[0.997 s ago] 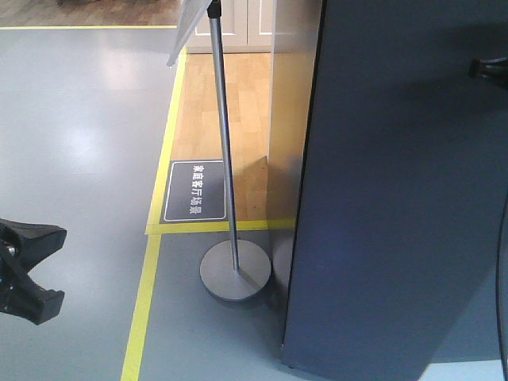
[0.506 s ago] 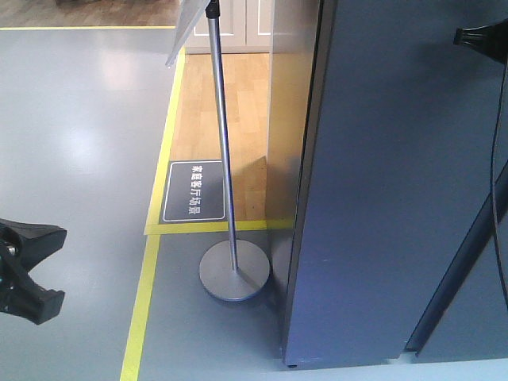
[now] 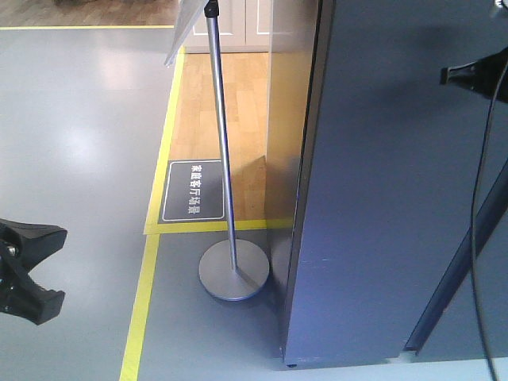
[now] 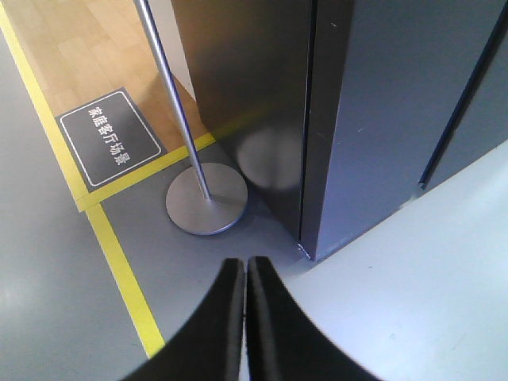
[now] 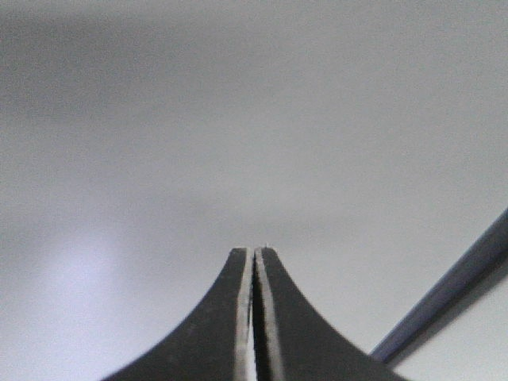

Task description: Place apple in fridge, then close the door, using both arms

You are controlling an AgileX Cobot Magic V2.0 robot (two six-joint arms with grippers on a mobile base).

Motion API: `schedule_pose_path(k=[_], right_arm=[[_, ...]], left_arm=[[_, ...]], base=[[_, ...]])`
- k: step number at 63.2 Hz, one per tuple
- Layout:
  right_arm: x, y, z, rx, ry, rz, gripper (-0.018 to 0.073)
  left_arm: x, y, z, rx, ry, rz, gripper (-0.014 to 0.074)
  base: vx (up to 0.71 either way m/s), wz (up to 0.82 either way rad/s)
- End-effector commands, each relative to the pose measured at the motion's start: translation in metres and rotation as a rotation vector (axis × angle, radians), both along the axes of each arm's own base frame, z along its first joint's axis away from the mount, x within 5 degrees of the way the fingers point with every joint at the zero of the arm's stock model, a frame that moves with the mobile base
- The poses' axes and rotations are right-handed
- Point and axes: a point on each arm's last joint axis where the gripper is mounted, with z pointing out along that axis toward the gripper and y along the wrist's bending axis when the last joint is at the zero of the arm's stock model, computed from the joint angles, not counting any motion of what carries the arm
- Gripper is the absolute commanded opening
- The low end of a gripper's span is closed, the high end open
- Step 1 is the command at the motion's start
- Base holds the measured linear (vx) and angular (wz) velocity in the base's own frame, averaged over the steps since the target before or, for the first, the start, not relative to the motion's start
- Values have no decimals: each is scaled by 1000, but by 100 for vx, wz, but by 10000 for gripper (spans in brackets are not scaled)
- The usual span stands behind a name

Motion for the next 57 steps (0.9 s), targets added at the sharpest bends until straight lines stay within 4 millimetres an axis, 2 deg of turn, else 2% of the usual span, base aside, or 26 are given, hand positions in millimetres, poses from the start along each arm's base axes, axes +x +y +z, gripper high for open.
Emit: schedule_pose_path(k=[1, 12, 18, 35, 46, 57], right_arm=[[-38, 19, 31, -27, -121, 61, -3], [-94, 45, 25, -4, -76, 135, -3], [-128, 52, 24, 20, -59, 155, -3], [-209, 47, 4, 39, 24, 157, -3], [-244, 43, -15, 48, 65, 150, -3], [-263, 40, -43, 51, 123, 146, -3]], left_arm=[[3, -1, 15, -46, -82, 9, -6], [3, -1, 15, -46, -82, 9, -6], [3, -1, 15, -46, -82, 9, -6], [3, -1, 15, -46, -82, 9, -6], [3, -1, 15, -46, -82, 9, -6], [3, -1, 15, -46, -82, 9, -6]], base=[[0, 0], [0, 0], [0, 0], [0, 0], [0, 0], [0, 0]])
